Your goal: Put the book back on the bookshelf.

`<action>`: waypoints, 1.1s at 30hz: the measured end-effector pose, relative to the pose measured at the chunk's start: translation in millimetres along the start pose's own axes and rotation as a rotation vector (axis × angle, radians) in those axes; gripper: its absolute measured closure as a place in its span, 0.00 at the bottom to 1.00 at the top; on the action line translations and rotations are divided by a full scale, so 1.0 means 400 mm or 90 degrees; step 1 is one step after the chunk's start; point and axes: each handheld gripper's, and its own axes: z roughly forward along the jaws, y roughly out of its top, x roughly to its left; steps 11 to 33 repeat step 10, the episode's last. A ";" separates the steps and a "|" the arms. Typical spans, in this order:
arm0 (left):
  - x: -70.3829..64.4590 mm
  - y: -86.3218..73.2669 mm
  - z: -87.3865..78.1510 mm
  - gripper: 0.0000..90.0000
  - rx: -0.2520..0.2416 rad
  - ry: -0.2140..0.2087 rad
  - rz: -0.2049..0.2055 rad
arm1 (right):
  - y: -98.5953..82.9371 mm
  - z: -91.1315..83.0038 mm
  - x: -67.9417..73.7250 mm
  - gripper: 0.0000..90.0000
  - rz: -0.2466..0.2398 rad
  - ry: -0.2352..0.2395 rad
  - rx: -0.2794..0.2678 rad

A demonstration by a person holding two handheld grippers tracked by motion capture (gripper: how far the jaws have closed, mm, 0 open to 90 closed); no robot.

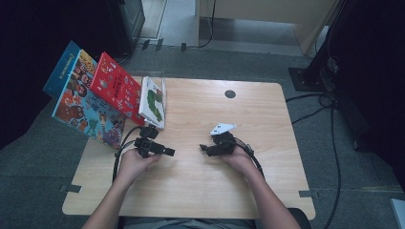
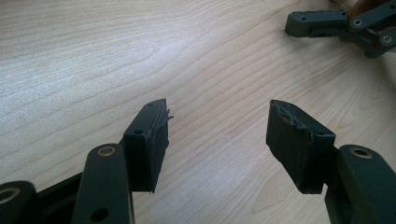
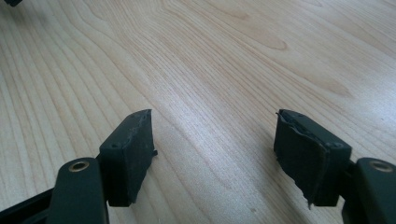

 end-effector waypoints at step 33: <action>0.004 -0.022 0.018 0.44 0.006 0.009 0.013 | 0.000 0.000 0.001 0.31 0.001 -0.002 0.001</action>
